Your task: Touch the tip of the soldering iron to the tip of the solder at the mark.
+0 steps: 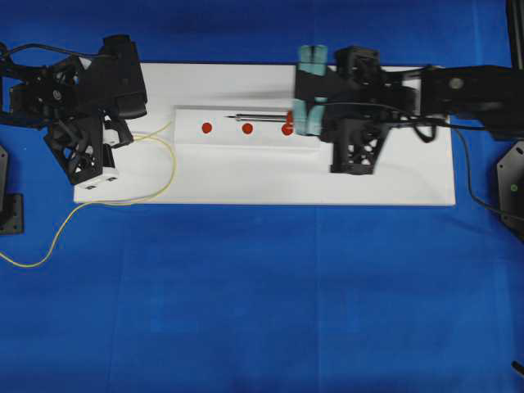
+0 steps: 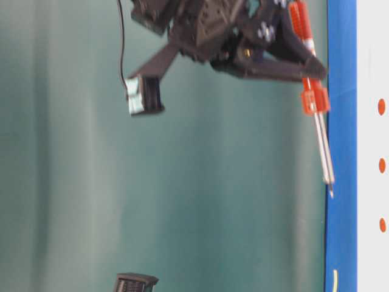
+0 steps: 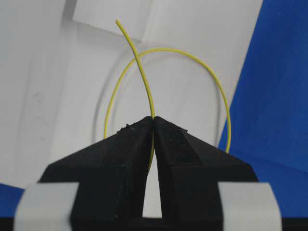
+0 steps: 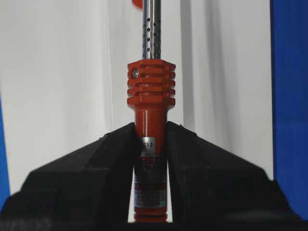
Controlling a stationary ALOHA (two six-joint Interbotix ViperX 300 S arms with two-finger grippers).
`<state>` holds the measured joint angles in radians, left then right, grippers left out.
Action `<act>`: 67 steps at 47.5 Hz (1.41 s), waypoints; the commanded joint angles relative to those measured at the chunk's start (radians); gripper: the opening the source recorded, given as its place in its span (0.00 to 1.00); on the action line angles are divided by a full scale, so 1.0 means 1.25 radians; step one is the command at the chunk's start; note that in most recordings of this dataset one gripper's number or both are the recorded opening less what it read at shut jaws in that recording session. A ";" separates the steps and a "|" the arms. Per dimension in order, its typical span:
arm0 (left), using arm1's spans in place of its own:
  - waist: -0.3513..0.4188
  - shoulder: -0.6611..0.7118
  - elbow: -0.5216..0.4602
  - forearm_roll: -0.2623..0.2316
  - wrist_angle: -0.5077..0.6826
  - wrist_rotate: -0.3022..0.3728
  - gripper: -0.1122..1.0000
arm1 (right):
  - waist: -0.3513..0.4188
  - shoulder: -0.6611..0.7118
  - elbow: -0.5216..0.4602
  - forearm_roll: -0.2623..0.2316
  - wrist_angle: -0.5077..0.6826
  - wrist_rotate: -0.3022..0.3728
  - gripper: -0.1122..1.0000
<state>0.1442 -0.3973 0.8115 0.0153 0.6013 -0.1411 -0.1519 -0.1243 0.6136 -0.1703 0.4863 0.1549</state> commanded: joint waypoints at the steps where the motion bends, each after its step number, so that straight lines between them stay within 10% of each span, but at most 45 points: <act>1: -0.001 -0.013 -0.007 0.000 -0.004 0.000 0.11 | 0.001 -0.036 0.009 -0.002 -0.021 0.001 0.16; 67: -0.018 0.368 -0.297 -0.001 -0.032 -0.020 0.11 | -0.029 -0.091 0.072 -0.009 -0.038 0.001 0.16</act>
<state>0.1227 0.0798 0.4587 0.0153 0.5614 -0.1626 -0.1871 -0.2117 0.7118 -0.1779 0.4464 0.1565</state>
